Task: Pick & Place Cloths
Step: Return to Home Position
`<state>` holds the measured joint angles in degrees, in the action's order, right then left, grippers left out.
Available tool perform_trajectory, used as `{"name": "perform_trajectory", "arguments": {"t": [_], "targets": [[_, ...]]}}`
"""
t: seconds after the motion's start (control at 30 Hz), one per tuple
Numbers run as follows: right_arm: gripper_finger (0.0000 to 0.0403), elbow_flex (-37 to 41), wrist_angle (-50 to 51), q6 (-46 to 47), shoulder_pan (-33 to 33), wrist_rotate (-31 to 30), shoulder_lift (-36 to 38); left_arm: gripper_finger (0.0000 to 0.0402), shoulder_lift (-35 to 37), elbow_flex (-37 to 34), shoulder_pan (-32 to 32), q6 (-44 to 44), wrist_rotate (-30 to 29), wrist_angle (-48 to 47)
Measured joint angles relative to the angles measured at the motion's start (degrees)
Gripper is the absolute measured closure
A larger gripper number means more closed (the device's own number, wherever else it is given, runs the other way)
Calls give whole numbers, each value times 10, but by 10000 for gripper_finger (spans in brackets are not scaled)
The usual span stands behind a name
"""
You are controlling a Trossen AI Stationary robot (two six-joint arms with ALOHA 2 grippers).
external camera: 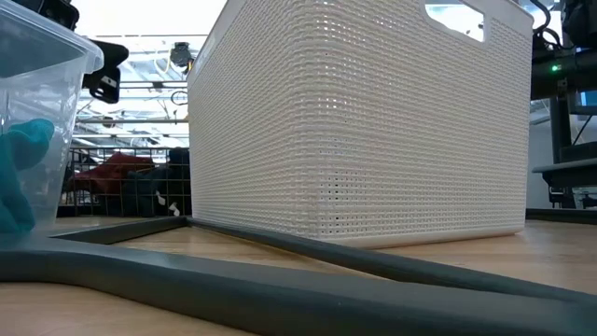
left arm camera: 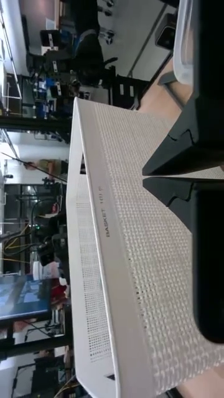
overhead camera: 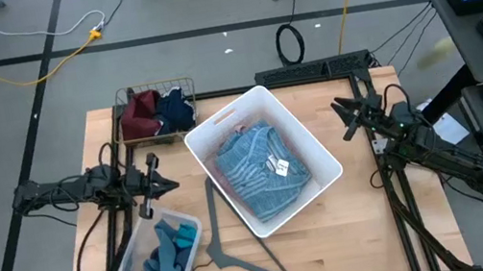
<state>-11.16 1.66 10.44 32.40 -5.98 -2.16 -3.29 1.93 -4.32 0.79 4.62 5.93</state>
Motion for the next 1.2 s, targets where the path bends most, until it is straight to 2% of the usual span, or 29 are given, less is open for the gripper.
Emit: {"name": "perform_trajectory", "arguments": {"t": [0.27, 1.2], "targets": [[297, 0, 0, 0, 0, 0, 0, 385, -1, 0, 0, -54, -1, -6], [297, 0, 0, 0, 0, 0, 0, 385, -1, 0, 0, -56, -1, -5]]}}
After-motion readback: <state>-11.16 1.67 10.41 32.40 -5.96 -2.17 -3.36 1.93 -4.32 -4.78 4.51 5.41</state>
